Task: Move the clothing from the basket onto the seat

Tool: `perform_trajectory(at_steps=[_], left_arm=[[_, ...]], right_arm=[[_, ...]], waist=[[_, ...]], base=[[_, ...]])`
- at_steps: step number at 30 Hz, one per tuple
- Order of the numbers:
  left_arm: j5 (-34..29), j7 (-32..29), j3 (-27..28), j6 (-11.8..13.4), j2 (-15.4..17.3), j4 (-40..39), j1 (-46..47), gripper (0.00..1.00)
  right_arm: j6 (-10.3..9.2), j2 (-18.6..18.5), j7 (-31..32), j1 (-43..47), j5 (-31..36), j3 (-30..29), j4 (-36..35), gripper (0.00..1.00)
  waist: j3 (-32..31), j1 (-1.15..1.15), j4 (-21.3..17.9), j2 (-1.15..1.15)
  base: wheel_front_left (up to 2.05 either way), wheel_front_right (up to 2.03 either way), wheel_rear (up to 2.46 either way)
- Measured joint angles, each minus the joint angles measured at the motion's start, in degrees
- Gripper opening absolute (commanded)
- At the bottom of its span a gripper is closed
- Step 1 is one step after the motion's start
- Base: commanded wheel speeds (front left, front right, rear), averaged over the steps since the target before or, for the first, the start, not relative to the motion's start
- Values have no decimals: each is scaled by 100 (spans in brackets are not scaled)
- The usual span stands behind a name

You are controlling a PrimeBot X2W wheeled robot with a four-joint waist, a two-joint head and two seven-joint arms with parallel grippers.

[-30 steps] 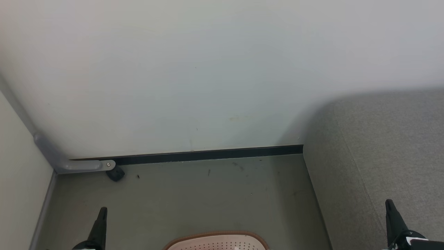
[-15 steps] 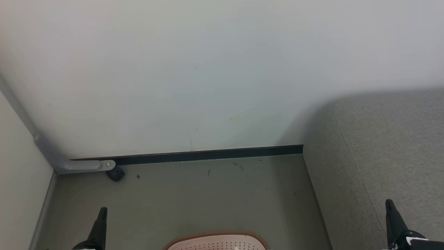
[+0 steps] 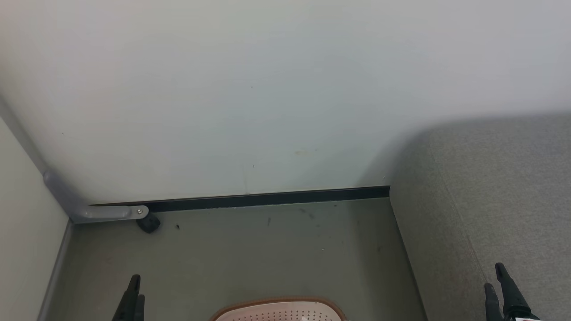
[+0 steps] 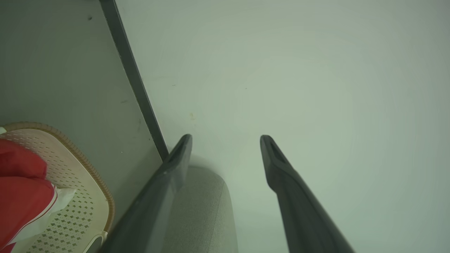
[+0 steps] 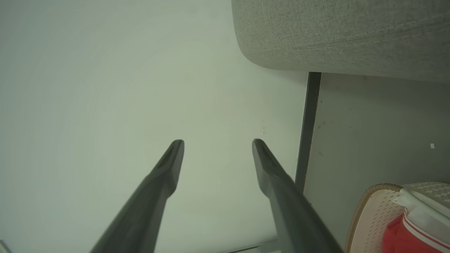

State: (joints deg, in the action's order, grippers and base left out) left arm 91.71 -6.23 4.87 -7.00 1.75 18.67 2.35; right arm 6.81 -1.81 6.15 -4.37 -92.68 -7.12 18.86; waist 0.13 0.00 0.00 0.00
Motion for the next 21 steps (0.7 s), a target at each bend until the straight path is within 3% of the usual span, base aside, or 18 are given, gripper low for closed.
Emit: perform_trajectory(at_steps=[21], left_arm=[[-368,467,-237,-1,55,-243,8,100]], right_arm=[[0,-36,-305,-16,207,252,-238,100]], waist=[[23,0,18,0]], base=[[0,0,0]])
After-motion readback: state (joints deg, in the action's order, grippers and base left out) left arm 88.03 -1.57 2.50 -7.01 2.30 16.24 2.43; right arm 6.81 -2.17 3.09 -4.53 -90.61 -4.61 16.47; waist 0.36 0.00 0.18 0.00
